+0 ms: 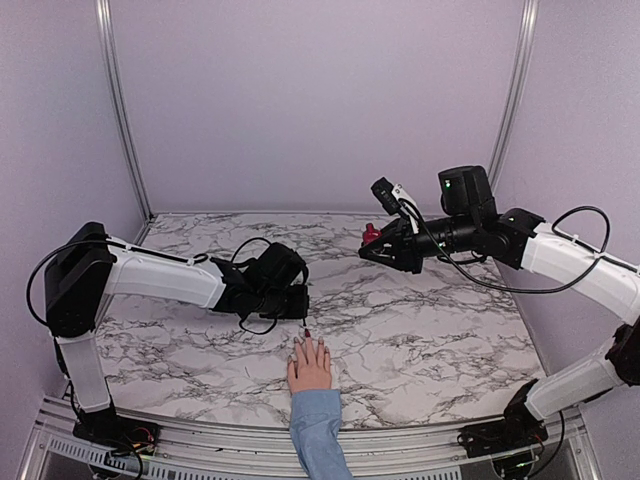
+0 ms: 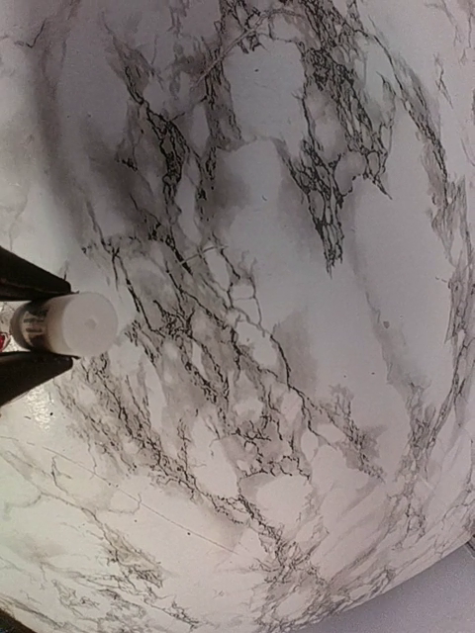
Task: Paint the nails
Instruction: Paint the nail with the hand.
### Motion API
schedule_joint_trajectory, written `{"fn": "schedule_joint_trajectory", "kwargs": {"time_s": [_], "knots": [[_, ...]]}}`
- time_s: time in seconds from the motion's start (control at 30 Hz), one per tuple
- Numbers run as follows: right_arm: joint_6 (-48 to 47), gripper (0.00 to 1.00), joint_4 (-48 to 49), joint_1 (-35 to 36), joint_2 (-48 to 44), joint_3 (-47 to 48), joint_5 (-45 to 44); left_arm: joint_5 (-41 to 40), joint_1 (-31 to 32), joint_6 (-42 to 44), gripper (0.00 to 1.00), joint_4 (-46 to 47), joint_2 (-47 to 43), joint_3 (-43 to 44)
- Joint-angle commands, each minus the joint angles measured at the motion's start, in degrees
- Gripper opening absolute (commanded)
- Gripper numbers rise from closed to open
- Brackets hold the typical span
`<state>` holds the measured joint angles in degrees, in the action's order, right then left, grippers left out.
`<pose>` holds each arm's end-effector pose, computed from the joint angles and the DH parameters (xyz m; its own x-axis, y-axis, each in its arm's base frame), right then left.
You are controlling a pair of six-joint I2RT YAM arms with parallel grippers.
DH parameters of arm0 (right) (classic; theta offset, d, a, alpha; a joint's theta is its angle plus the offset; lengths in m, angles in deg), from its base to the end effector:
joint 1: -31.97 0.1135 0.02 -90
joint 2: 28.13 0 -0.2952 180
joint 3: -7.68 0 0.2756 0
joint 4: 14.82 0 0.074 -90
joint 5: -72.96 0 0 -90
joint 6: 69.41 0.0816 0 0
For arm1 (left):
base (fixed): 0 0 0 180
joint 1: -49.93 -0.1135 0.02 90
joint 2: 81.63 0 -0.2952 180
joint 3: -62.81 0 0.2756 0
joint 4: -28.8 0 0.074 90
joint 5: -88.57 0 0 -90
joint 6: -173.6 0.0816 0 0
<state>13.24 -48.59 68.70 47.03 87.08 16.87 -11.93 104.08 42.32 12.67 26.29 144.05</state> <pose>0.2473 0.2413 0.3494 -0.2785 -0.3403 -0.8981 -0.9286 0.3341 0.1614 0.2875 -0.3724 0.1658 -0.7732 -0.0375 -0.6330 0.2775 0.8776 -0.3909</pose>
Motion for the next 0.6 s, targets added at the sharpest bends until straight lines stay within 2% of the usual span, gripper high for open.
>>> {"fn": "schedule_joint_trajectory", "kwargs": {"time_s": [0.0, 0.23, 0.57], "knots": [[-0.4, 0.00, -0.3, -0.5, -0.2, 2.7, -0.3, -0.4, -0.4, 1.2, 0.00, -1.3, -1.6, 0.9], [-0.3, 0.00, -0.1, -0.4, -1.2, 1.9, 0.0, 1.1, 0.8, 1.3, 0.00, -1.2, -4.4, -1.6], [-0.3, 0.00, -0.2, -0.4, -1.6, 1.6, 0.0, 2.8, 1.9, 0.7, 0.00, -1.6, -2.4, -1.5]]}}
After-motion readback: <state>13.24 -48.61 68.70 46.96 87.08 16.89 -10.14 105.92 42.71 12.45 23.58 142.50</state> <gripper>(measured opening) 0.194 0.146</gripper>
